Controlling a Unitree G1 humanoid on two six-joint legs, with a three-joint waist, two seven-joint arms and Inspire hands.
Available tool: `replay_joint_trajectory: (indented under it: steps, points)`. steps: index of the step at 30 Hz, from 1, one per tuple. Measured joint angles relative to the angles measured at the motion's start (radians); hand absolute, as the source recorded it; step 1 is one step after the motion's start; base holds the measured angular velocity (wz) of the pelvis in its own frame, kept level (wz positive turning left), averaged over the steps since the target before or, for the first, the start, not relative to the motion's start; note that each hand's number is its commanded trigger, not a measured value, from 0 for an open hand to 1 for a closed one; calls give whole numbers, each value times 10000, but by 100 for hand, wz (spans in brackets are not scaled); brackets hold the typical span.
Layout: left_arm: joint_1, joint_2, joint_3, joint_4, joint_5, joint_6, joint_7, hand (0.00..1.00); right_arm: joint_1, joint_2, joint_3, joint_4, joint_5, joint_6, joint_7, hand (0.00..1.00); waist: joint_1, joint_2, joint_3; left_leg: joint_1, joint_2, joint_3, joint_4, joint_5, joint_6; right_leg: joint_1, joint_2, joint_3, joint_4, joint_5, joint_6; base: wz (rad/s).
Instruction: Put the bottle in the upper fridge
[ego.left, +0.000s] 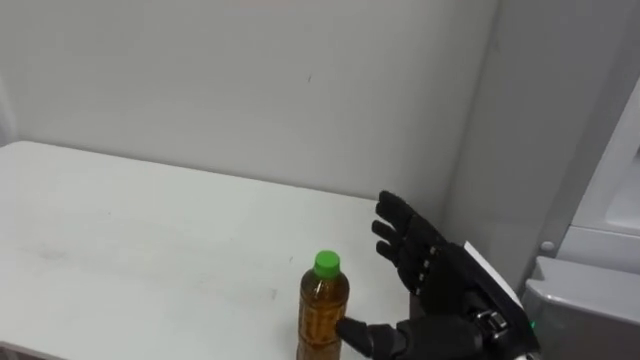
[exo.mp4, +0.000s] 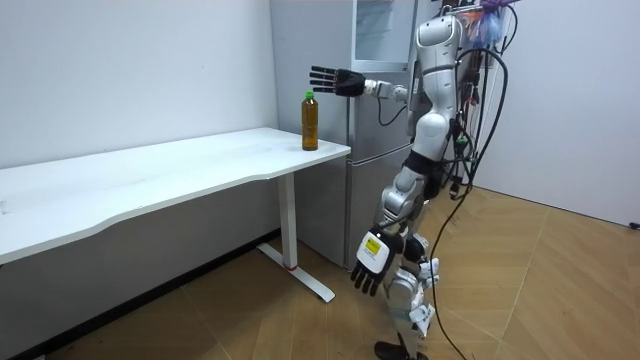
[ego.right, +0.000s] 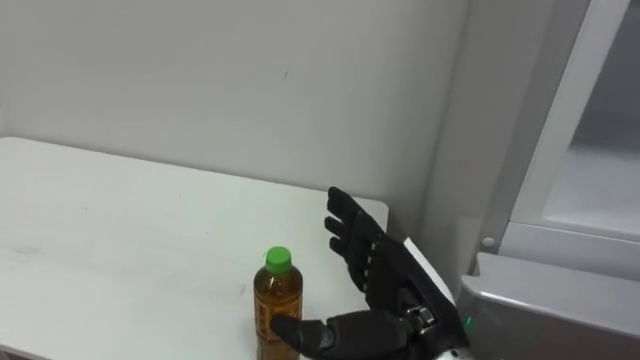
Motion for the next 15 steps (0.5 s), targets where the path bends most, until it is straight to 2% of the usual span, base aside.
replay_joint_trajectory:
  steps: [7,15]
  points:
    - [36,-78,6,-93,91,357,1,0,-96,29,307,852,-248,9,-940,0,83,-59,-40,19,-34,-126,73,4,4,106,-75,-217,2,-9,9,5]
    - [116,-81,3,-96,108,498,1,0,-453,22,383,1246,-165,2,-1886,0,151,-56,-55,20,-32,-249,57,13,12,173,-100,-342,50,-11,8,4]
